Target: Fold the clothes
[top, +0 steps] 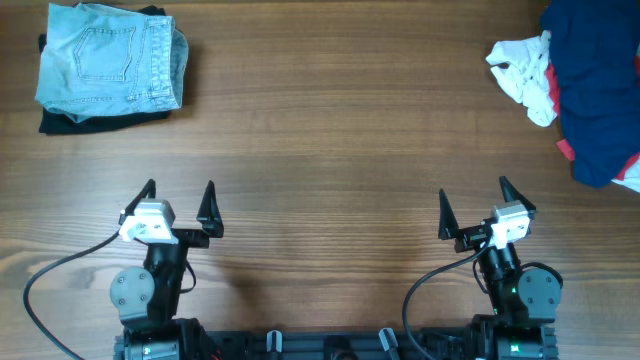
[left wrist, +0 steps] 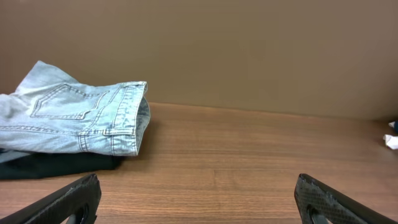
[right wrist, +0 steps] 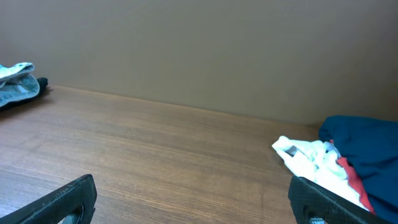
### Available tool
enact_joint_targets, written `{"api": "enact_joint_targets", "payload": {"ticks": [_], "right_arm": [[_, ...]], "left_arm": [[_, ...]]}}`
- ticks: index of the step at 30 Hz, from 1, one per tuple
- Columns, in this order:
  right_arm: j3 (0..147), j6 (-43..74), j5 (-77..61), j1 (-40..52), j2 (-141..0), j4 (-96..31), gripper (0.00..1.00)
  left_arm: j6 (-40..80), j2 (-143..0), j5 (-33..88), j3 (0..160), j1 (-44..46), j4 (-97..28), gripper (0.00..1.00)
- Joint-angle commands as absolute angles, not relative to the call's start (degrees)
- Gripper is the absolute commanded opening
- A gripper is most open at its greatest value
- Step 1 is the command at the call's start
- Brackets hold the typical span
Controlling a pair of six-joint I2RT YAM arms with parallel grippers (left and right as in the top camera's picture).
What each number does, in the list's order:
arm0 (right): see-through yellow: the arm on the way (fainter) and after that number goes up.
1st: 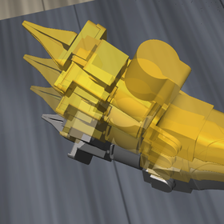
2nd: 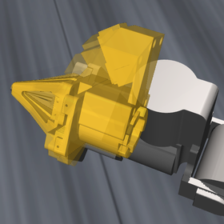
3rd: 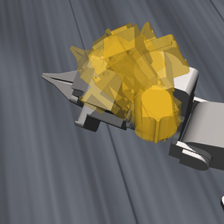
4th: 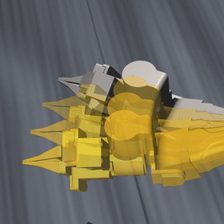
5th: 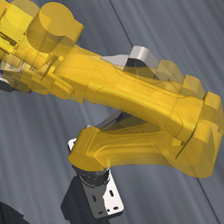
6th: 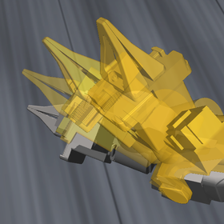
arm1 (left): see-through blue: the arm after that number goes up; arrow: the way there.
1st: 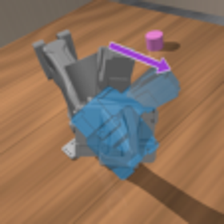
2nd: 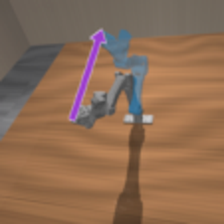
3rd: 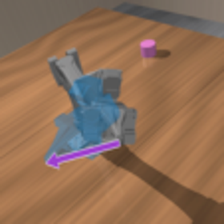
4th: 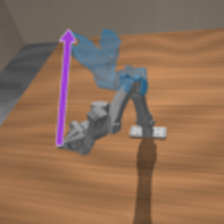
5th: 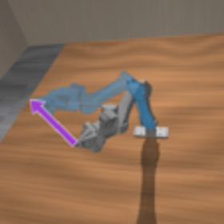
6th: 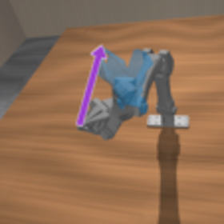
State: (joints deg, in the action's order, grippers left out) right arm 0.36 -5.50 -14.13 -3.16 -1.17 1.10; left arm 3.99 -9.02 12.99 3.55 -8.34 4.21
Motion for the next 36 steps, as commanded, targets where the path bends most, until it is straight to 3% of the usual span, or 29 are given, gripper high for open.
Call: {"api": "enact_joint_targets", "payload": {"ticks": [1,9,36], "right_arm": [[0.30,-6.00,-15.05,-2.98,-0.97,1.28,1.00],[0.30,-6.02,-15.03,-2.98,-0.97,1.28,1.00],[0.30,-6.00,-15.05,-2.98,-0.97,1.28,1.00]], "left_arm": [[4.99,-6.11,7.33,0.36,-6.24,5.17,1.00],[5.04,-1.89,4.38,0.32,-5.89,-4.67,1.00],[4.95,-0.54,3.75,0.32,-5.89,-4.14,1.00]]}}
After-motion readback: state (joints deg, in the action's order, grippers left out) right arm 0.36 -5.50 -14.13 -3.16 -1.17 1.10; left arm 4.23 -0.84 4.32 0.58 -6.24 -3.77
